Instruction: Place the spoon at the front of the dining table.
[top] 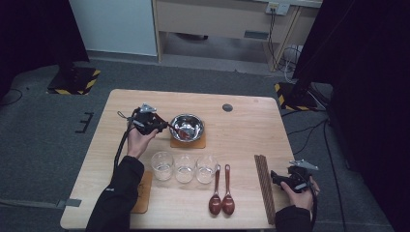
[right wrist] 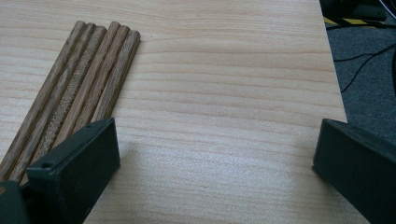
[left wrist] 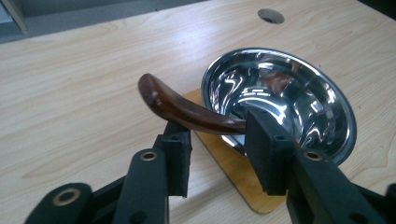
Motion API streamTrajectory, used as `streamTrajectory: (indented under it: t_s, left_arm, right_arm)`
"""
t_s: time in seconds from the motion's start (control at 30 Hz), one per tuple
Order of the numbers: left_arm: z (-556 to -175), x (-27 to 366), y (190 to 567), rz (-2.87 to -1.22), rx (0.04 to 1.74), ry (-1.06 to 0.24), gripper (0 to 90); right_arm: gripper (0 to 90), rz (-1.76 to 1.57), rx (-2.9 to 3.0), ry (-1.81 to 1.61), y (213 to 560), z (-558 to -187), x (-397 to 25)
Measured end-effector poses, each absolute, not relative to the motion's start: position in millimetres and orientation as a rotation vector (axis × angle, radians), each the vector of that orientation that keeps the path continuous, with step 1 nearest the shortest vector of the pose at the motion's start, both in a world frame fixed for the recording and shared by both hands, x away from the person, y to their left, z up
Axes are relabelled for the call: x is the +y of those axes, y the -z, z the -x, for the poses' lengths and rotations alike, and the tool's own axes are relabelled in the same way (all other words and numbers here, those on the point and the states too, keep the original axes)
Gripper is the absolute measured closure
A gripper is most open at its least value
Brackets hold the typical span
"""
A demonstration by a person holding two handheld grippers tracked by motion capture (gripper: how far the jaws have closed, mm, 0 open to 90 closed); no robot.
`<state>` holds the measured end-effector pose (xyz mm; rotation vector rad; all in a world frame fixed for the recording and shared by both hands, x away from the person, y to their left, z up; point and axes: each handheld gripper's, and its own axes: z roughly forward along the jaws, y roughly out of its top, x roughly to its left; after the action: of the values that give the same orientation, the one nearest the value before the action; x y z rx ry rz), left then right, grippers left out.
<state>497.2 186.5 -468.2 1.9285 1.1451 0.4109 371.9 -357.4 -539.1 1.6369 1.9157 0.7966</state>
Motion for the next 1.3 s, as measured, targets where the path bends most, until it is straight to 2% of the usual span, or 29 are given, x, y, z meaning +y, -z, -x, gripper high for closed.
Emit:
streamTrajectory:
  t_s: [0.43,0.6,0.97,1.17,1.3]
  left_arm:
    - [-498,182,486,-1.988,1.157,-0.352,53.5]
    - [-494,183,491,-2.01,1.144,-0.339,48.3]
    - [-478,192,487,-2.028,1.101,-0.368,39.5]
    - [-463,206,483,-2.018,1.104,-0.387,36.9]
    - [-454,216,479,-1.994,1.113,-0.395,35.4]
  right_arm:
    - [0.5,-1.631,1.922,-0.797,539,-372,-358]
    - [0.5,-1.631,1.922,-0.797,539,-372,-358]
    - [1.1,-1.634,1.916,-0.799,539,-372,-358]
    - [3.7,-1.635,1.902,-0.802,539,-371,-358]
    - [8.8,-1.642,1.877,-0.806,538,-370,-359]
